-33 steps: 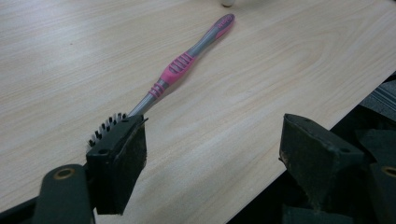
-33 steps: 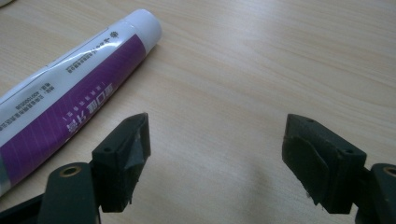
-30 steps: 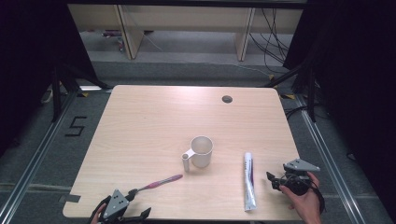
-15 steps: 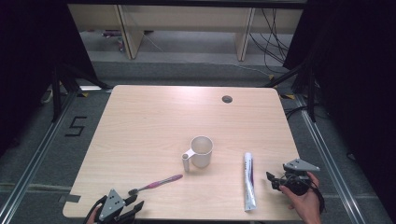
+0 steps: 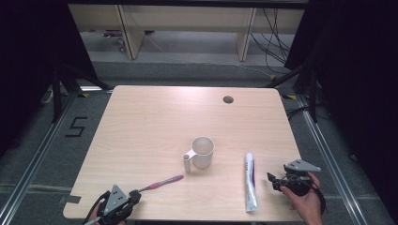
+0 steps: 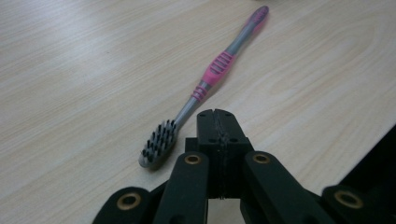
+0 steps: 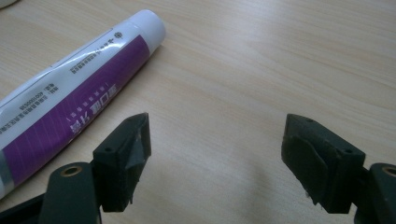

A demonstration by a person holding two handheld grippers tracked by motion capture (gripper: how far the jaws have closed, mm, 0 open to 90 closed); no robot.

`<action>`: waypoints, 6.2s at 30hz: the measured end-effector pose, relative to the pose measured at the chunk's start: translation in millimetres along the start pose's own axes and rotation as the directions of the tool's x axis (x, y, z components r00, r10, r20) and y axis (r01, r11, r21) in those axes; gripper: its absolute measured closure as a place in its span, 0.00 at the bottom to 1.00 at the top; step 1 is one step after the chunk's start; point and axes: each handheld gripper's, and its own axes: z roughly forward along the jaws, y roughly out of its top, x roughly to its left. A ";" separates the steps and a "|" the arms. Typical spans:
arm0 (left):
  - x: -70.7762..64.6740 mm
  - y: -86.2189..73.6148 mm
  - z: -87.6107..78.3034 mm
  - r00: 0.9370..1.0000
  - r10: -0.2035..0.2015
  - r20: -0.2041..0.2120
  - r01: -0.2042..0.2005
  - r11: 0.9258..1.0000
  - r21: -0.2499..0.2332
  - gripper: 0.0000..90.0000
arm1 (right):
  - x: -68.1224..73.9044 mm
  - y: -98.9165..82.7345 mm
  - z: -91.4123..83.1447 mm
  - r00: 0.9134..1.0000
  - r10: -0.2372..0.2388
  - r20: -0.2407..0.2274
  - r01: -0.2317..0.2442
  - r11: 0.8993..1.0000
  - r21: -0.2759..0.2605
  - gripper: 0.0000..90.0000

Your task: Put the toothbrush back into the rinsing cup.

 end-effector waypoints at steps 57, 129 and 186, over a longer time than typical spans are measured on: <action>55.2 37.2 55.5 0.991 -0.002 -0.133 0.010 0.998 0.057 0.98 | -1.6 0.0 6.5 0.999 -0.043 -0.011 0.042 0.999 -0.013 0.28; 14.6 96.6 101.6 0.979 -0.163 -0.118 0.187 0.954 0.233 0.58 | 3.8 0.7 4.4 1.000 -0.002 -0.028 0.003 1.000 0.024 0.28; 26.2 124.6 102.0 0.987 0.066 0.148 -0.137 0.830 0.541 0.89 | 4.1 0.1 6.0 0.999 -0.017 -0.034 0.017 1.000 0.016 0.28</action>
